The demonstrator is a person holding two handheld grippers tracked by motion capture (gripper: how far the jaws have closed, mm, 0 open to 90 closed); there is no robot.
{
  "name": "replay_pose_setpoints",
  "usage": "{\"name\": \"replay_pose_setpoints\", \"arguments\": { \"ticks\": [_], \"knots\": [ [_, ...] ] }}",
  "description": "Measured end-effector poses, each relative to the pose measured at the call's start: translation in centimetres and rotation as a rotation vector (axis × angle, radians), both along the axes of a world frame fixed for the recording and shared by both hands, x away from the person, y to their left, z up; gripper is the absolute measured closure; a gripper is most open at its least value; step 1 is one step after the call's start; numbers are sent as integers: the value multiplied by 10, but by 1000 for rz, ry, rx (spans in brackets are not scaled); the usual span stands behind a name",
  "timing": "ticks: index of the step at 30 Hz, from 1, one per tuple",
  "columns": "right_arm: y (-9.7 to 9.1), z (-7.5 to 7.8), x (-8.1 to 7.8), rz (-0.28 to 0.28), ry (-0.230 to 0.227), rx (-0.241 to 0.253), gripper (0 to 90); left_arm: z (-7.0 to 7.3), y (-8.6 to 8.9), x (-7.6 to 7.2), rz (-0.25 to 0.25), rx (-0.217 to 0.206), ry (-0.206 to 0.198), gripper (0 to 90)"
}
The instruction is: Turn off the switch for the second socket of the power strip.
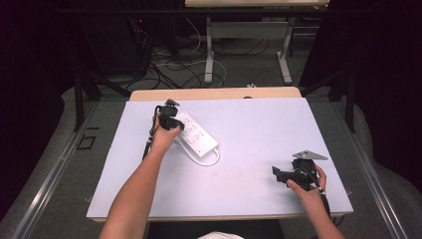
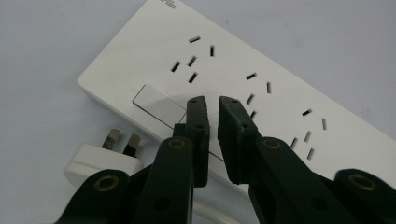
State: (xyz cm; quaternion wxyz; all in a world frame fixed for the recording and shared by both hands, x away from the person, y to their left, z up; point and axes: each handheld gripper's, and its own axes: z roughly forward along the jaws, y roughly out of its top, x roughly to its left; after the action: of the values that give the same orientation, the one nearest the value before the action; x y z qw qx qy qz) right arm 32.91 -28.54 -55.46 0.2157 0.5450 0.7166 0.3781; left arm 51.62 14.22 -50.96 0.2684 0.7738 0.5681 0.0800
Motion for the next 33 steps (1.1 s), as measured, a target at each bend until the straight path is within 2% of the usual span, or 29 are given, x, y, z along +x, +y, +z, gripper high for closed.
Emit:
{"name": "replay_pose_setpoints", "arguments": {
  "ticks": [3, 7, 20, 33],
  "knots": [
    [0, 0, 0, 0, 2, 0, 97, -2, 0, 0, 10, -3, -10, 828],
    [0, 0, 0, 2, 0, -1, 98, -3, 1, 0, 7, -3, 2, 833],
    [0, 0, 0, 1, 1, 0, 100, -5, 2, 0, 1, 3, 7, 866],
    [0, 0, 0, -1, -4, -1, 102, -5, 2, 0, -16, 17, -10, 881]
  ]
}}
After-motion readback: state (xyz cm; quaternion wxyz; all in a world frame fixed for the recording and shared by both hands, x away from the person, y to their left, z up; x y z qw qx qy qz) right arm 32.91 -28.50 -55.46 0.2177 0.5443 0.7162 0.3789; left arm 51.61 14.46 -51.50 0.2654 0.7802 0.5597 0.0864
